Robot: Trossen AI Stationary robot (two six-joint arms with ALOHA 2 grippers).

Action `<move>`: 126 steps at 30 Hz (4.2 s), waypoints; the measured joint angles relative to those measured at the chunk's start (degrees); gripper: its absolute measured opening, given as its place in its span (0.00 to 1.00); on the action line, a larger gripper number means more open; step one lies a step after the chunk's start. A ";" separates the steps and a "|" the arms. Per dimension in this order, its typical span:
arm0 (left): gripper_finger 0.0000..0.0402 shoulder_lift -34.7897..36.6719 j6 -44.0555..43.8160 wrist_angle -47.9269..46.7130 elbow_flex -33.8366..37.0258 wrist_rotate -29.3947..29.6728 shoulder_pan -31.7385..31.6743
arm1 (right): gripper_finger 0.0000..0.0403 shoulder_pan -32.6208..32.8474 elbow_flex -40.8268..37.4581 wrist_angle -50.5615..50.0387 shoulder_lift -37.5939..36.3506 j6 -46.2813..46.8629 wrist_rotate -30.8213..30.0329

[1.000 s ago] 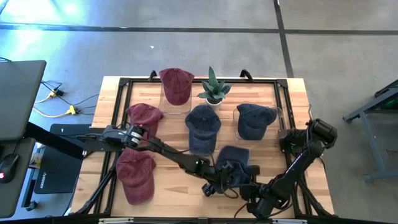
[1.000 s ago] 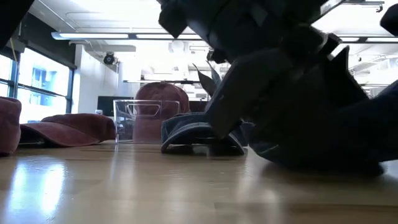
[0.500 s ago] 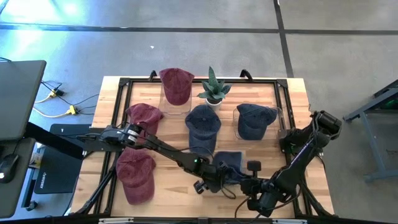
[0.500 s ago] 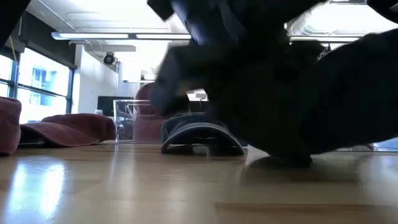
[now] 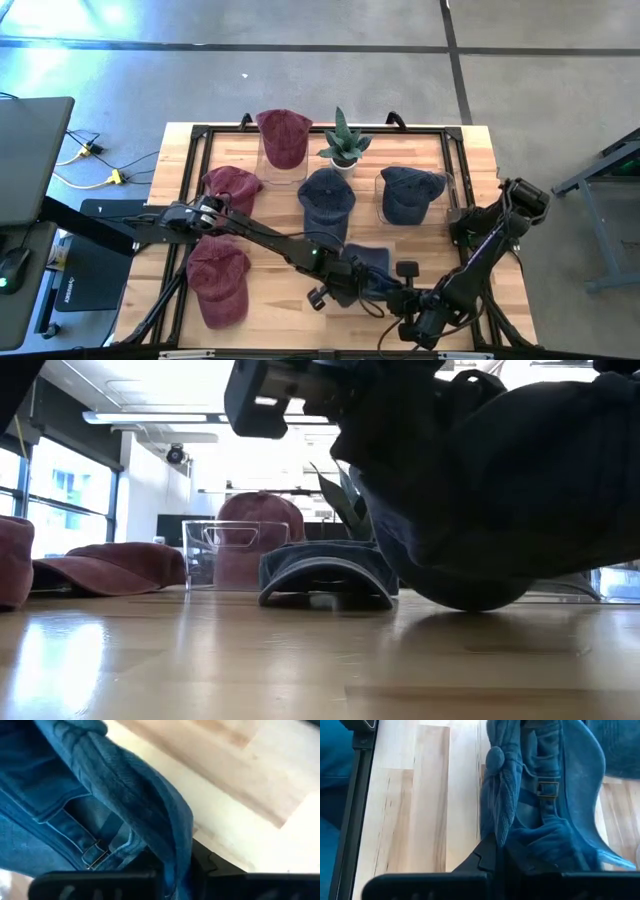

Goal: Pick & Place hat
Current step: Put the bottom blue cap into the right transparent bin

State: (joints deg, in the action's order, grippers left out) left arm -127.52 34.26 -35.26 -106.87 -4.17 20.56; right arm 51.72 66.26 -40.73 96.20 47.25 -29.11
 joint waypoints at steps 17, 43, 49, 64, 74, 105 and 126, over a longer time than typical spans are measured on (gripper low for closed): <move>0.63 -4.65 -20.62 13.91 0.26 -11.66 -1.05 | 0.01 -1.85 -3.51 4.56 0.04 -0.86 -1.87; 0.65 -3.68 -19.19 3.65 -0.02 4.81 -2.77 | 0.01 3.44 -4.09 17.41 -2.21 12.31 -5.05; 0.65 0.28 -18.02 -4.23 0.07 6.88 -5.03 | 0.01 2.11 -7.45 20.48 -1.68 15.81 -5.76; 0.65 1.42 -18.49 28.48 16.30 16.32 2.45 | 0.01 1.69 -10.91 22.24 -1.60 15.58 -7.66; 0.65 1.57 -27.86 32.30 21.42 14.43 0.81 | 0.01 1.38 -10.91 22.75 -1.60 14.35 -7.64; 0.01 8.55 -16.61 26.14 21.40 10.54 0.04 | 0.43 -3.26 -10.88 21.55 -1.29 -12.86 8.32; 0.02 8.52 -19.41 25.20 21.44 9.16 -0.31 | 0.33 0.00 2.82 4.72 17.78 -1.49 2.36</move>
State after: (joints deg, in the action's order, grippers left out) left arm -119.00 14.84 -10.05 -85.43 4.98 20.25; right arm 51.72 69.08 -36.01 113.98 45.76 -26.76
